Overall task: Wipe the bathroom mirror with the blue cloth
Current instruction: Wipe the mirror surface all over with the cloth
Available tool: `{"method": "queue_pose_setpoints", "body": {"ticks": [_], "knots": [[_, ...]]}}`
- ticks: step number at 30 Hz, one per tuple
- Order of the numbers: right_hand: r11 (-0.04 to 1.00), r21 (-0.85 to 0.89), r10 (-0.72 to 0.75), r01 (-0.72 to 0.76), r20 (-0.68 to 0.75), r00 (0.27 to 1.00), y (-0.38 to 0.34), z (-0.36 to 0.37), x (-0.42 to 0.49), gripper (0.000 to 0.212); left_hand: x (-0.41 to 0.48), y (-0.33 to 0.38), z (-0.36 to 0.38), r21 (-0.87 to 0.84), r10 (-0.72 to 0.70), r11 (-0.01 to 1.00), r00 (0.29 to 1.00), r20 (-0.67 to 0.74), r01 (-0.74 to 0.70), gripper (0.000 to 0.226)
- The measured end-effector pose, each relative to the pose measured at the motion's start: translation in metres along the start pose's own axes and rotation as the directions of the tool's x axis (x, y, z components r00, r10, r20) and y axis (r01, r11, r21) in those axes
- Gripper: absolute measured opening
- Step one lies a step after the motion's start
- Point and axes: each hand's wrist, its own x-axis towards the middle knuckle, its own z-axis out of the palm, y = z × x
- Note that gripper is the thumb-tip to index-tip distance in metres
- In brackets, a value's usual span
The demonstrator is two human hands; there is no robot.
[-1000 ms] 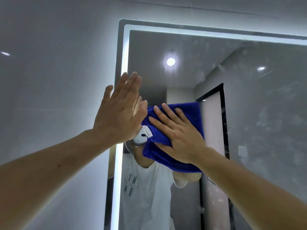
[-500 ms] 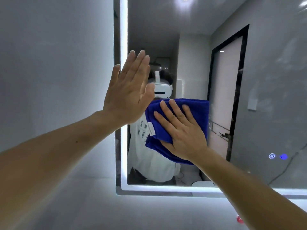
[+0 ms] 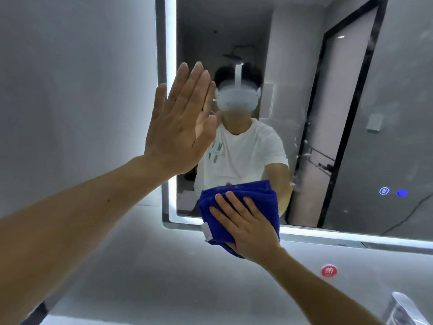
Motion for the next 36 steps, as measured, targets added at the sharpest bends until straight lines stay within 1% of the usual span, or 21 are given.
{"method": "queue_pose_setpoints", "body": {"ticks": [5, 7, 10, 13, 15, 18, 20, 21, 23, 25, 26, 27, 29, 32, 34, 36], "knots": [[0.999, -0.01, -0.039, 0.039, 0.034, 0.999, 0.002, -0.003, -0.007, 0.079, -0.024, 0.008, 0.005, 0.013, -0.034, 0.999, 0.996, 0.085, 0.033, 0.061], [0.995, 0.005, -0.099, 0.099, 0.091, 0.991, 0.005, -0.007, -0.013, 0.082, -0.034, 0.008, 0.007, 0.022, -0.047, 0.999, 0.992, 0.115, 0.045, 0.061], [0.978, 0.001, -0.204, 0.209, 0.227, 0.952, 0.009, -0.014, -0.042, 0.084, -0.043, 0.004, 0.007, 0.015, -0.042, 0.999, 0.99, 0.131, 0.04, 0.061], [0.973, 0.025, -0.226, 0.23, 0.316, 0.921, 0.012, -0.023, -0.081, 0.082, -0.043, -0.003, 0.006, -0.016, -0.026, 0.999, 0.993, 0.113, 0.028, 0.061], [0.977, 0.023, -0.209, 0.213, 0.321, 0.924, 0.019, -0.031, -0.095, 0.081, -0.042, -0.007, 0.006, -0.049, -0.014, 0.999, 0.995, 0.097, 0.019, 0.061], [0.991, 0.011, -0.134, 0.137, 0.27, 0.954, 0.029, -0.048, -0.095, 0.081, -0.042, -0.009, 0.01, -0.101, 0.001, 0.995, 0.995, 0.099, 0.009, 0.062], [0.998, 0.05, -0.035, 0.027, 0.165, 0.986, 0.034, -0.055, -0.088, 0.079, -0.041, -0.009, 0.013, -0.128, 0.016, 0.992, 0.995, 0.098, -0.004, 0.062], [0.993, 0.103, 0.048, -0.058, 0.095, 0.994, 0.035, -0.058, -0.082, 0.077, -0.04, -0.008, 0.014, -0.131, 0.022, 0.991, 0.995, 0.099, -0.009, 0.062], [0.957, 0.215, 0.209, -0.193, -0.056, 0.976, 0.038, -0.06, -0.068, 0.071, -0.038, -0.003, 0.017, -0.13, 0.021, 0.991, 0.995, 0.096, -0.008, 0.062], [0.939, 0.247, 0.286, -0.241, -0.166, 0.944, 0.04, -0.055, -0.055, 0.064, -0.037, 0.004, 0.018, -0.131, 0.017, 0.991, 0.995, 0.095, -0.004, 0.062], [0.939, 0.236, 0.296, -0.251, -0.177, 0.939, 0.041, -0.05, -0.05, 0.063, -0.037, 0.008, 0.018, -0.13, 0.021, 0.991, 0.996, 0.091, -0.009, 0.061], [0.943, 0.216, 0.291, -0.254, -0.162, 0.943, 0.041, -0.045, -0.048, 0.065, -0.038, 0.011, 0.019, -0.132, 0.029, 0.991, 0.996, 0.081, -0.018, 0.061], [0.96, 0.173, 0.236, -0.221, -0.07, 0.969, 0.039, -0.035, -0.056, 0.076, -0.036, 0.019, 0.021, -0.141, 0.035, 0.99, 0.998, 0.06, -0.026, 0.06], [0.993, 0.088, 0.076, -0.081, 0.059, 0.995, 0.037, -0.019, -0.091, 0.082, -0.029, 0.029, 0.032, -0.126, 0.029, 0.992, 0.999, 0.034, -0.024, 0.059], [0.999, 0.054, -0.003, -0.001, 0.081, 0.997, 0.043, -0.014, -0.108, 0.08, -0.022, 0.033, 0.044, -0.08, 0.042, 0.996, 0.999, 0.026, -0.039, 0.063], [0.996, 0.08, -0.032, 0.026, 0.065, 0.997, 0.053, -0.016, -0.11, 0.084, -0.016, 0.036, 0.055, -0.031, 0.057, 0.998, 0.998, 0.017, -0.057, 0.066]]}}
